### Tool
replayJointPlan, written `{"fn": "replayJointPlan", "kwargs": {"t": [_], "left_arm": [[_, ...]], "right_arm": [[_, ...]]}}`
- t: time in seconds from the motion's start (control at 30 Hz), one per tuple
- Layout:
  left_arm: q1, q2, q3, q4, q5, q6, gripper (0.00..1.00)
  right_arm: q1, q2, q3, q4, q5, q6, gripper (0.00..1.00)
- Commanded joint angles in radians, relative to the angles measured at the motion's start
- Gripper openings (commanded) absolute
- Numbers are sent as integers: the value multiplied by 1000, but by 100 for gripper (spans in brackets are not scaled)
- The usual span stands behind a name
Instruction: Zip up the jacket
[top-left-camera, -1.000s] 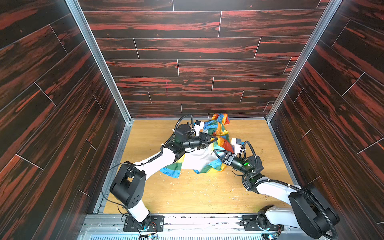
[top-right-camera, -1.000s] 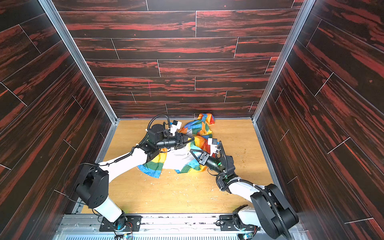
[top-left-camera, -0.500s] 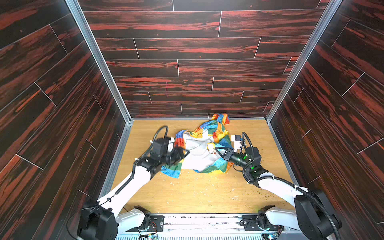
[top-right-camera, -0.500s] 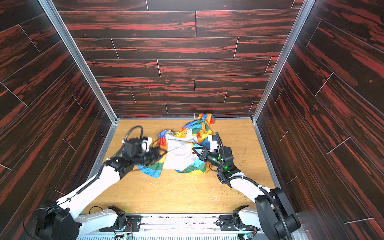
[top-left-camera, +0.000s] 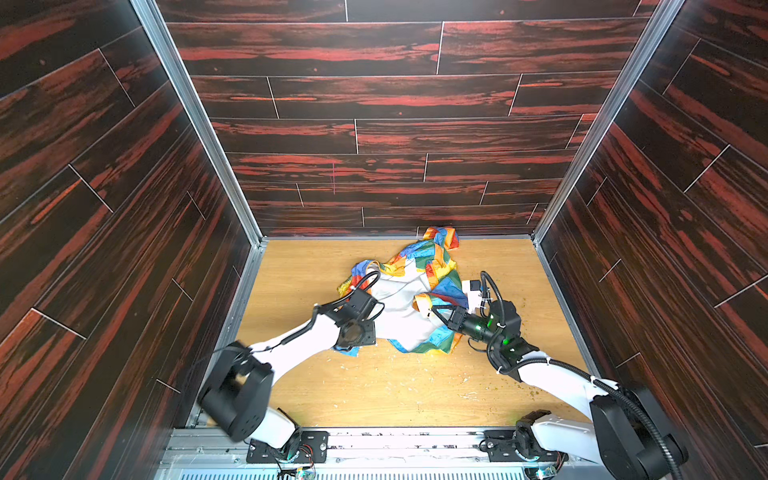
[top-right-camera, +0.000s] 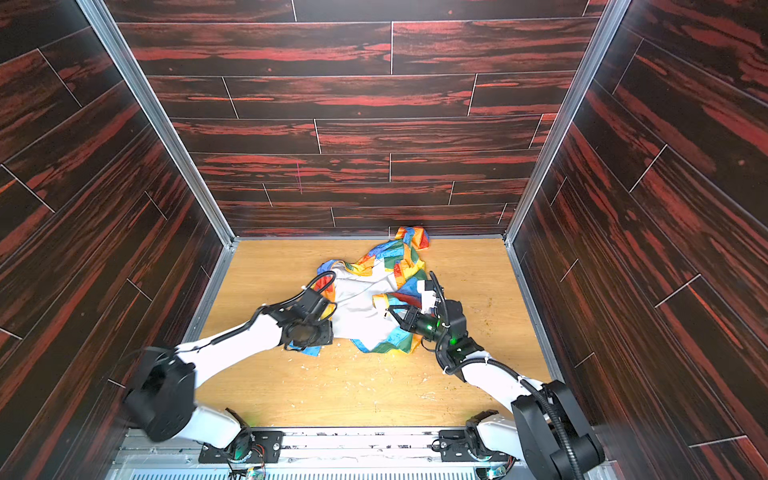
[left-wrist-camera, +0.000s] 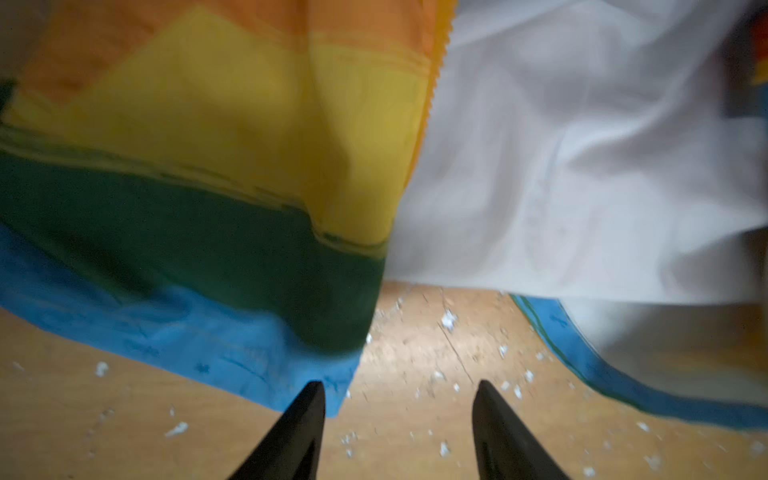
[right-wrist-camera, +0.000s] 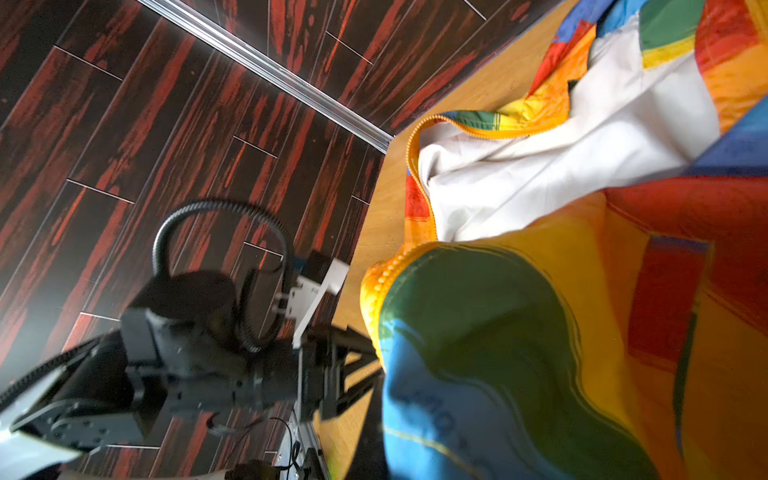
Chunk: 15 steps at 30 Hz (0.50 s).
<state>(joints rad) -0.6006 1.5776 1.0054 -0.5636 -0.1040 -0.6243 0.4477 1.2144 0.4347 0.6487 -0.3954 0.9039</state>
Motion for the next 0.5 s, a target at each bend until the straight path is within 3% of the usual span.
{"fn": "replayJointPlan", "kwargs": {"t": [0.0, 0.17, 0.2, 0.27, 0.33, 0.4, 0.47], "left_arm": [[-5, 77, 64, -117, -176, 77, 60], [-2, 197, 119, -152, -239, 97, 59], [-1, 216, 125, -143, -229, 104, 54], [-2, 240, 148, -138, -205, 115, 30], [-2, 227, 166, -143, -190, 120, 13], [-1, 190, 178, -136, -146, 135, 3], [1, 141, 194, -135, -60, 164, 0]], "right_arm": [[-3, -53, -22, -1, 13, 6, 0], [-3, -82, -39, -12, 25, 7, 0], [-3, -82, -37, -11, 25, 7, 0], [-2, -79, -35, -9, 23, 7, 0], [-4, -77, -33, -10, 21, 8, 0], [-3, -78, -33, -12, 24, 6, 0], [-6, -76, -33, -17, 26, 2, 0]]}}
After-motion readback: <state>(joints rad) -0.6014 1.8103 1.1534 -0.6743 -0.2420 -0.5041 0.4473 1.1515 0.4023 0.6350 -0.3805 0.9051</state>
